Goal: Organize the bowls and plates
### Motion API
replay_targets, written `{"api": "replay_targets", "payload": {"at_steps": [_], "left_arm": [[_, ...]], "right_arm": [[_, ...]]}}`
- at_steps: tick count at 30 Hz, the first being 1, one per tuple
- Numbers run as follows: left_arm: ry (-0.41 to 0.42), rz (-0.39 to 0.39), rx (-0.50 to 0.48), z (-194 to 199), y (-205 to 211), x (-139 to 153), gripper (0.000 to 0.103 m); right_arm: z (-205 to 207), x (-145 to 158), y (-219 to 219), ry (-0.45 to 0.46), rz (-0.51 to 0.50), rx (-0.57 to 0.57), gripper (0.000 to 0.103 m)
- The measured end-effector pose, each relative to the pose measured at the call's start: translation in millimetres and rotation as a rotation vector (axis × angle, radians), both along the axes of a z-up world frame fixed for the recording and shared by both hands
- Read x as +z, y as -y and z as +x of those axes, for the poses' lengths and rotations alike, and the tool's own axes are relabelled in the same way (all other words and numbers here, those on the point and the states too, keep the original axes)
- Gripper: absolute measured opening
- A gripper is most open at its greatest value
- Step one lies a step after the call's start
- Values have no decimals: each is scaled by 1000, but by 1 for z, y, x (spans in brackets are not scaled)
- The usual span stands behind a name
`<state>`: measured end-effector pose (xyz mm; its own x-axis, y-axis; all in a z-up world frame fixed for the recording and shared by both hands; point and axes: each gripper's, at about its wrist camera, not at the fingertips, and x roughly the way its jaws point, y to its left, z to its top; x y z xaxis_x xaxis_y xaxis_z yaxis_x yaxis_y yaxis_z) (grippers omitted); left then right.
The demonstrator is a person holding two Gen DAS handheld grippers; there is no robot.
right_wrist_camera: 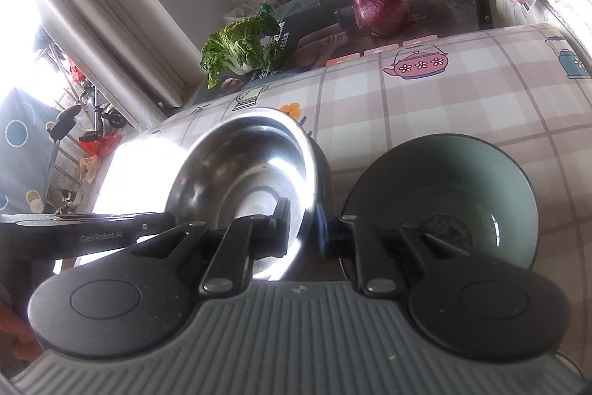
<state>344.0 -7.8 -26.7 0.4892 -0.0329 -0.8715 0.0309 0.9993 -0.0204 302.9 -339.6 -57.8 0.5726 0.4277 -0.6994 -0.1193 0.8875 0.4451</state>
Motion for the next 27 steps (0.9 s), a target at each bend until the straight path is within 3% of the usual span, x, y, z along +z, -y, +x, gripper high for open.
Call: {"api": "replay_targets", "payload": {"at_steps": [4, 8, 10, 12, 14, 27], "left_arm": [[6, -11, -1, -6, -4, 4, 22], [45, -35, -22, -18, -6, 15, 43], [70, -29, -36, -26, -5, 22, 47], [86, -24, -48, -32, -3, 27, 51], [100, -26, -58, -38, -1, 31, 52], [103, -78, -187, -74, 39, 39, 69]], "right_arm": [[0, 2, 0, 2, 16, -4, 30], [-3, 5, 2, 1, 36, -7, 39], [-6, 9, 2, 13, 39, -4, 46], [-11, 17, 1, 37, 18, -9, 60], [-16, 25, 1, 70, 2, -16, 65], [-52, 40, 37, 108, 42, -63, 66]]}}
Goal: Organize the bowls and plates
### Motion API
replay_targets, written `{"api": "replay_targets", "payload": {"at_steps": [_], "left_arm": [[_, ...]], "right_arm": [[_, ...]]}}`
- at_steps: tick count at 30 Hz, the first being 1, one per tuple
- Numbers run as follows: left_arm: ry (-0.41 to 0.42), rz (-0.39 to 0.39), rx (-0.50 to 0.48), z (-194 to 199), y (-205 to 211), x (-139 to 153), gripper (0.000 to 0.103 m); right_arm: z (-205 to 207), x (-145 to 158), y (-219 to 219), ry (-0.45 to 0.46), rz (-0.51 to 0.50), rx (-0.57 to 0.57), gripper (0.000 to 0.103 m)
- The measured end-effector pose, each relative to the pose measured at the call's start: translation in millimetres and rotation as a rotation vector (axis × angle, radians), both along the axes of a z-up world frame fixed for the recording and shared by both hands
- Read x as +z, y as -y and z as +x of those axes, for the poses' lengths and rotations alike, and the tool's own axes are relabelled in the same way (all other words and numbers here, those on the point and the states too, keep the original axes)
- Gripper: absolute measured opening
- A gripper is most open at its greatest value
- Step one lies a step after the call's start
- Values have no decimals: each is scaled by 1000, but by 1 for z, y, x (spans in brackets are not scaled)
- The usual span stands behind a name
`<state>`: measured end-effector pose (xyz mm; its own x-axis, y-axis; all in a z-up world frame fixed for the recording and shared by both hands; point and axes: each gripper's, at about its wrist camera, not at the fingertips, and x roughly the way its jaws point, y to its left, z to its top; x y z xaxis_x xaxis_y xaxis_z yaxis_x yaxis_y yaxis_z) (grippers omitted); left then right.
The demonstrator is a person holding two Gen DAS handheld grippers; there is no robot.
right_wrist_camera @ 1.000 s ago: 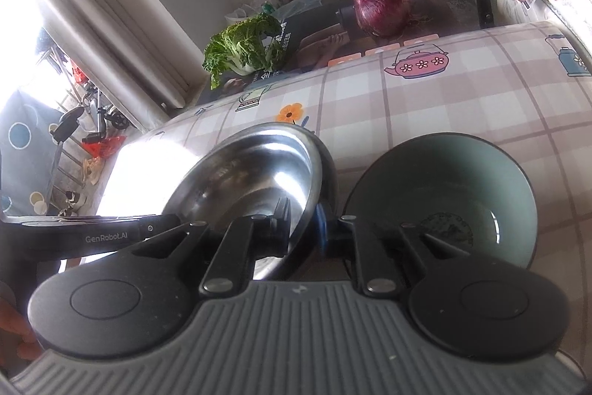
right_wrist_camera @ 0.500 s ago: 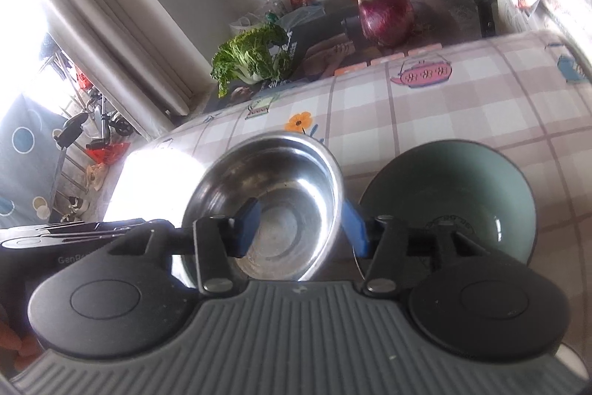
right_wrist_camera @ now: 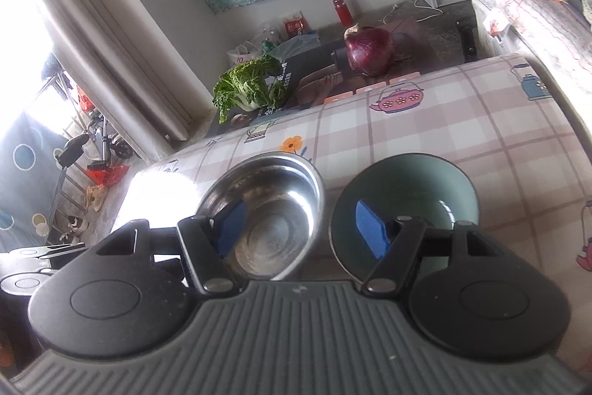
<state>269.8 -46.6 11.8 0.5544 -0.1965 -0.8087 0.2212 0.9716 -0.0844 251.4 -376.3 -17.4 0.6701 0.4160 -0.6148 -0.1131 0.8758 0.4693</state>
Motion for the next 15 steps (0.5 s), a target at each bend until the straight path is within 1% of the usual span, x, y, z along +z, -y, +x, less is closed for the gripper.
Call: {"api": "replay_targets", "payload": {"at_steps": [3, 7, 13, 15], "left_arm": [[-4, -26, -34, -7, 13, -1, 70], [12, -58, -65, -16, 31, 0, 70], [21, -114, -64, -16, 56, -2, 68], [16, -127, -55, -11, 64, -4, 64]], "right_arm": [[-9, 1, 12, 2, 2, -13, 66], [-20, 2, 32, 3, 1, -28, 66], [-29, -3, 67, -3, -9, -78, 66], [-26, -8, 76, -12, -13, -92, 66]]}}
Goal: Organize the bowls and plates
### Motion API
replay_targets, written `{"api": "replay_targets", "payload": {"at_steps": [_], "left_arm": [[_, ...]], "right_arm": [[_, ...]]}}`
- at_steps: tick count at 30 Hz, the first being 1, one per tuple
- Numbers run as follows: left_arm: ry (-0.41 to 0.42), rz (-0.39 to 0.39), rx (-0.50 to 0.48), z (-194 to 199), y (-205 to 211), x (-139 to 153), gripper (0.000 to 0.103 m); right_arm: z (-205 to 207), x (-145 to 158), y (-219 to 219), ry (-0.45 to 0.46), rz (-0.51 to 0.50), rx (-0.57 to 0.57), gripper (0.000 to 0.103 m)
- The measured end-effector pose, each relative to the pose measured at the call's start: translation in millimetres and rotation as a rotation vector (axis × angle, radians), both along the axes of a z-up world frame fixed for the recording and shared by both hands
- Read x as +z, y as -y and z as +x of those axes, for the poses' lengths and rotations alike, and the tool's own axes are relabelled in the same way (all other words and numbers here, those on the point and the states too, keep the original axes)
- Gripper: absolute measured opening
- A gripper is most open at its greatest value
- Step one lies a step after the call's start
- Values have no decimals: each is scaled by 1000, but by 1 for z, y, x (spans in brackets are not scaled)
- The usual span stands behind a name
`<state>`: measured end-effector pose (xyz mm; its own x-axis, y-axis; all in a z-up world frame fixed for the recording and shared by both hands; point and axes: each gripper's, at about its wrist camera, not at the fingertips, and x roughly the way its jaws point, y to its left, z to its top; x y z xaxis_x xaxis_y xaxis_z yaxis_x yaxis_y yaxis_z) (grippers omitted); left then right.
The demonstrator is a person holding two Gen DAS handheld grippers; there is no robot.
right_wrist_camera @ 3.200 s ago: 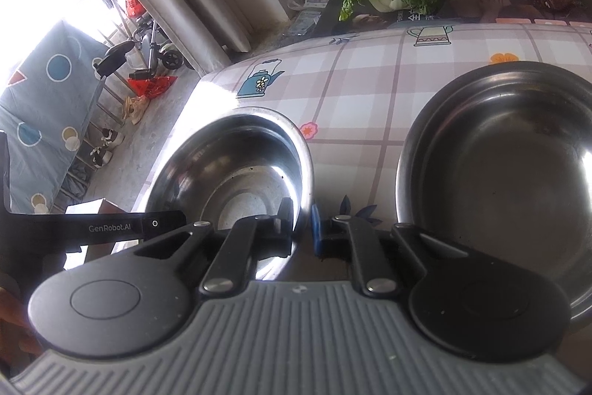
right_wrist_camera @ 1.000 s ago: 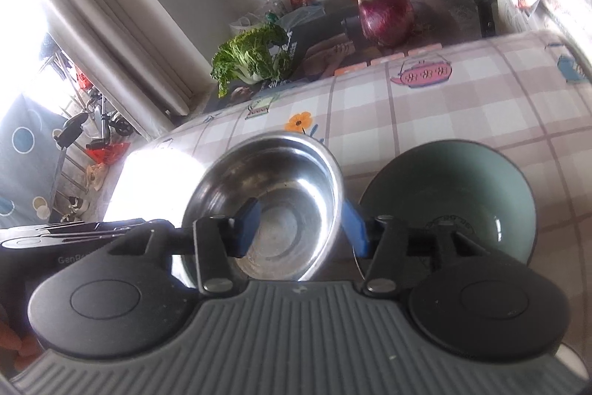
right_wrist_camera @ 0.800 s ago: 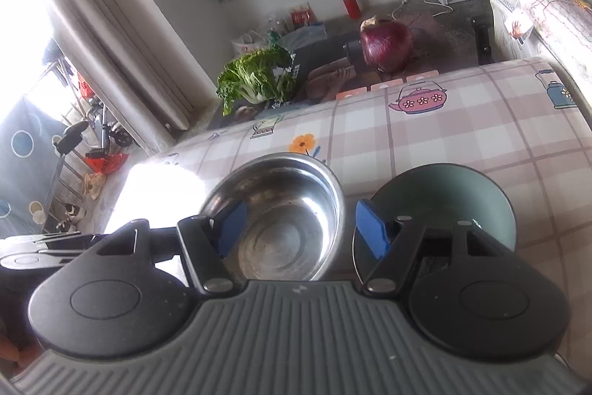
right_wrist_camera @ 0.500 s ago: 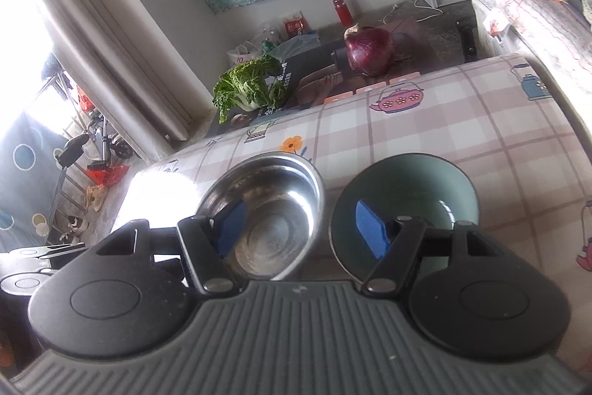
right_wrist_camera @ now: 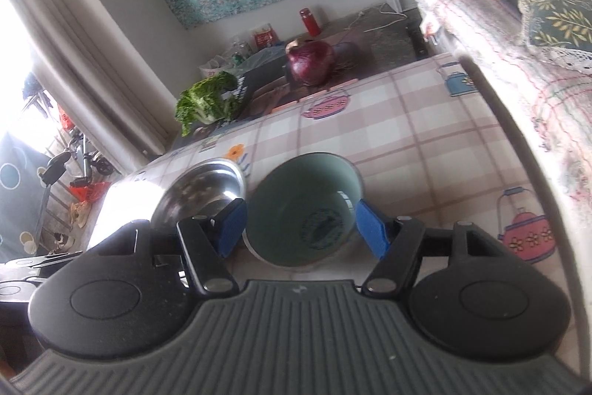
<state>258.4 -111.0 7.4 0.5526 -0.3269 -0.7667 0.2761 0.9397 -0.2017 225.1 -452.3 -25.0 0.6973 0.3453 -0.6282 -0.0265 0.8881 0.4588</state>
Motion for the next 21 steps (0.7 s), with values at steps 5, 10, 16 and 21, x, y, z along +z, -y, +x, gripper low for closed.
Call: {"api": "replay_targets", "payload": {"at_steps": [5, 10, 16, 21], "left_arm": [[-28, -27, 17, 15, 19, -10, 51], [-89, -32, 22, 29, 34, -26, 39], [-134, -34, 44, 38, 40, -39, 32], [-142, -41, 60, 41, 42, -41, 25]], "right_arm": [[15, -14, 12, -27, -15, -13, 63], [34, -31, 17, -62, -22, -16, 53], [50, -50, 21, -110, 12, 0, 32], [56, -60, 20, -125, 34, 14, 13]]}}
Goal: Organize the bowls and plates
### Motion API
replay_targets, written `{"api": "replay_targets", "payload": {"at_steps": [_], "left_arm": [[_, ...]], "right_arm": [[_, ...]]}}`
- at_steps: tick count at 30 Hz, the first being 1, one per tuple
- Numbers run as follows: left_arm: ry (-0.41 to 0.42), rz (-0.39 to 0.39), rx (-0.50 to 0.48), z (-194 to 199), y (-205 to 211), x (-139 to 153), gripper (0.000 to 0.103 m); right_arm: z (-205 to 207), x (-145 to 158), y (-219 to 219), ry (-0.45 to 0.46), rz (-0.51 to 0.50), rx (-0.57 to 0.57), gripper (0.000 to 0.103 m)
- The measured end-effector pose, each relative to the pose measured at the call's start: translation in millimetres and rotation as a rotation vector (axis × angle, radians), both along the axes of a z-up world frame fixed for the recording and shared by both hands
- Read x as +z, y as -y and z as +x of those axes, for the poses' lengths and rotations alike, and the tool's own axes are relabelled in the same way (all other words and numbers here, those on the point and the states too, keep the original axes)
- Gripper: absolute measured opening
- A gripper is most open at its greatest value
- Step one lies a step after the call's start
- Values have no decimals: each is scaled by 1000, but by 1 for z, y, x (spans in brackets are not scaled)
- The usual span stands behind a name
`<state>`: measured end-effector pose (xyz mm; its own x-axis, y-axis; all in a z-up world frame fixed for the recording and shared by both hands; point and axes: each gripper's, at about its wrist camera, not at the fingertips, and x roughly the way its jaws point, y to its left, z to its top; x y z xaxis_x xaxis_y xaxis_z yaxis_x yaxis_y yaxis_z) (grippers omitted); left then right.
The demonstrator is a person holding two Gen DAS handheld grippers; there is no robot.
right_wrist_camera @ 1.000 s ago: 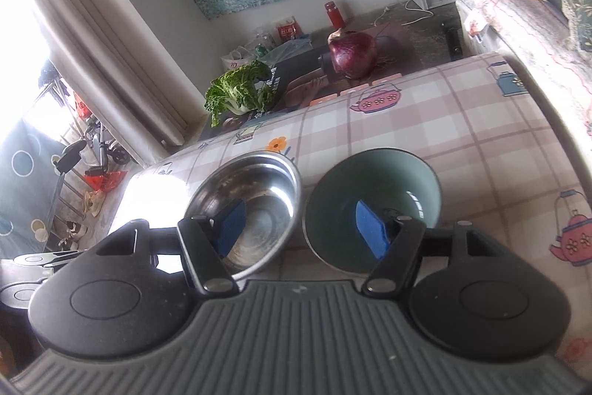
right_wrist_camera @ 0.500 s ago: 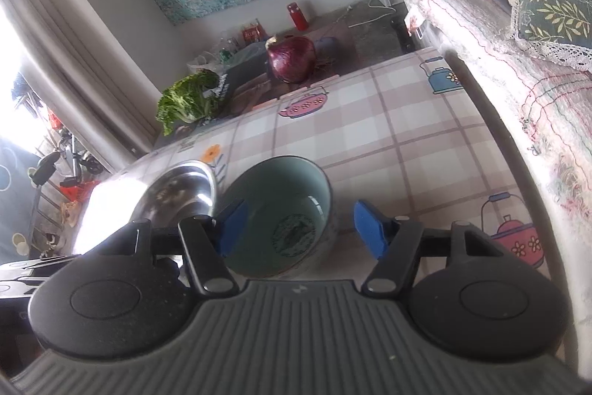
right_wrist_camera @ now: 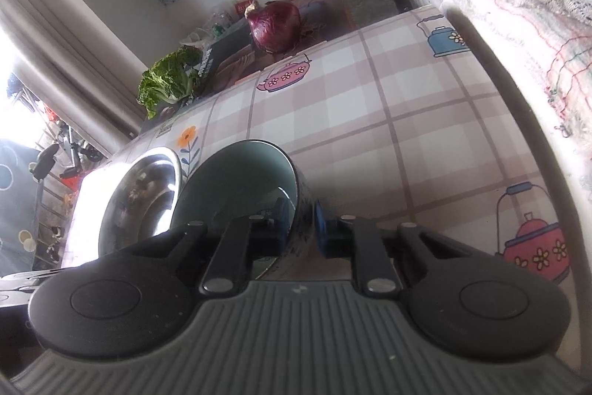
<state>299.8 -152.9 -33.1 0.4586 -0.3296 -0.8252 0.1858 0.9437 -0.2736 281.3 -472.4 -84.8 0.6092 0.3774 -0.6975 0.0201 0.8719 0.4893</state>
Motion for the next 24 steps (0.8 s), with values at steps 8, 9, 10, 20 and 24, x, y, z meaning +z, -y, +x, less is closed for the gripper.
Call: {"api": "replay_targets", "payload": {"at_steps": [8, 9, 10, 20, 24], "left_arm": [[8, 6, -48, -5, 14, 1, 25], [8, 6, -54, -6, 15, 1, 25], [10, 10, -58, -7, 18, 1, 25], [-11, 95, -28, 10, 30, -10, 27], [-27, 103, -17, 15, 32, -15, 27]], "right_arm": [[-9, 1, 10, 10, -12, 6, 12], [-11, 1, 12, 9, -14, 3, 12], [-12, 2, 14, 8, -15, 0, 12], [-12, 0, 19, 5, -5, -9, 13], [-12, -1, 21, 4, 5, -10, 14]]}}
